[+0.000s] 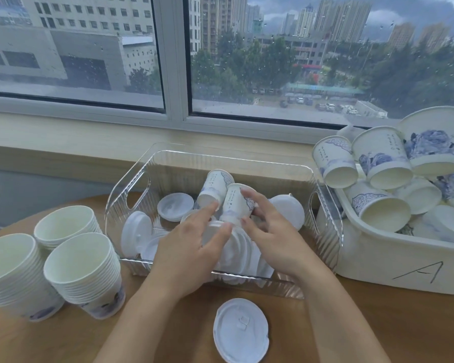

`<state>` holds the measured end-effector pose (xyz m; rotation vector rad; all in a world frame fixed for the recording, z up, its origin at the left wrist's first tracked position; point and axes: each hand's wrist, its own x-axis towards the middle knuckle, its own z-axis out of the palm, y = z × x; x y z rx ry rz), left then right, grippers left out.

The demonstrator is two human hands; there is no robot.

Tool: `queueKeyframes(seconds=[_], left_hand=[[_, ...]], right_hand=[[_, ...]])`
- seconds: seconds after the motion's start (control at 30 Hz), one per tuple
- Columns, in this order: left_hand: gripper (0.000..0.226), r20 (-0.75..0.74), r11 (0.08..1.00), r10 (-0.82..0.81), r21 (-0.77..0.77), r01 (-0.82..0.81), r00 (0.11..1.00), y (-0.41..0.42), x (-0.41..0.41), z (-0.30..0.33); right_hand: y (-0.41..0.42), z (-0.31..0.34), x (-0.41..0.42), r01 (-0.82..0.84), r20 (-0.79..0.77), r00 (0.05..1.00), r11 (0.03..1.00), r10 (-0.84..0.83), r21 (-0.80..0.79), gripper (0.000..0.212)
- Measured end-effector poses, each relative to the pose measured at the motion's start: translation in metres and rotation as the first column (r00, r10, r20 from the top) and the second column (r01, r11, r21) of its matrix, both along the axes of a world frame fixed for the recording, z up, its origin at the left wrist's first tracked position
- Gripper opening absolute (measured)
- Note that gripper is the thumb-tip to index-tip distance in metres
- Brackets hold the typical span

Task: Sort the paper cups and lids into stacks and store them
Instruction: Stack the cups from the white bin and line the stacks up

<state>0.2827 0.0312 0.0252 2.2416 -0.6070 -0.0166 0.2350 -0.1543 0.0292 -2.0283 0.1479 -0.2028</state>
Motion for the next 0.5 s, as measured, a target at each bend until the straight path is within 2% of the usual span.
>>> queueKeyframes(seconds=[0.1, 0.2, 0.37, 0.5], left_hand=[[0.077, -0.057, 0.992, -0.011, -0.129, 0.004, 0.998, 0.0022, 0.0021, 0.0000], [0.076, -0.104, 0.967, -0.020, -0.256, -0.008, 0.994, 0.0050, 0.0066, -0.0016], [0.054, -0.171, 0.860, 0.012, -0.502, -0.098, 0.985, 0.0073, 0.0082, 0.0019], [0.042, -0.205, 0.808, 0.007, -0.575, -0.126, 0.979, 0.0067, 0.0074, 0.0027]], right_hand=[[0.0017, 0.0036, -0.0029, -0.079, 0.075, 0.994, 0.996, 0.076, 0.042, 0.045], [0.0049, 0.0074, -0.0068, -0.148, 0.084, 0.986, 0.988, 0.144, 0.040, 0.039], [0.0059, 0.0091, -0.0085, -0.186, 0.164, 0.970, 0.982, 0.180, 0.020, 0.031], [0.0055, 0.0104, -0.0097, -0.185, 0.185, 0.966, 0.983, 0.180, 0.011, 0.029]])
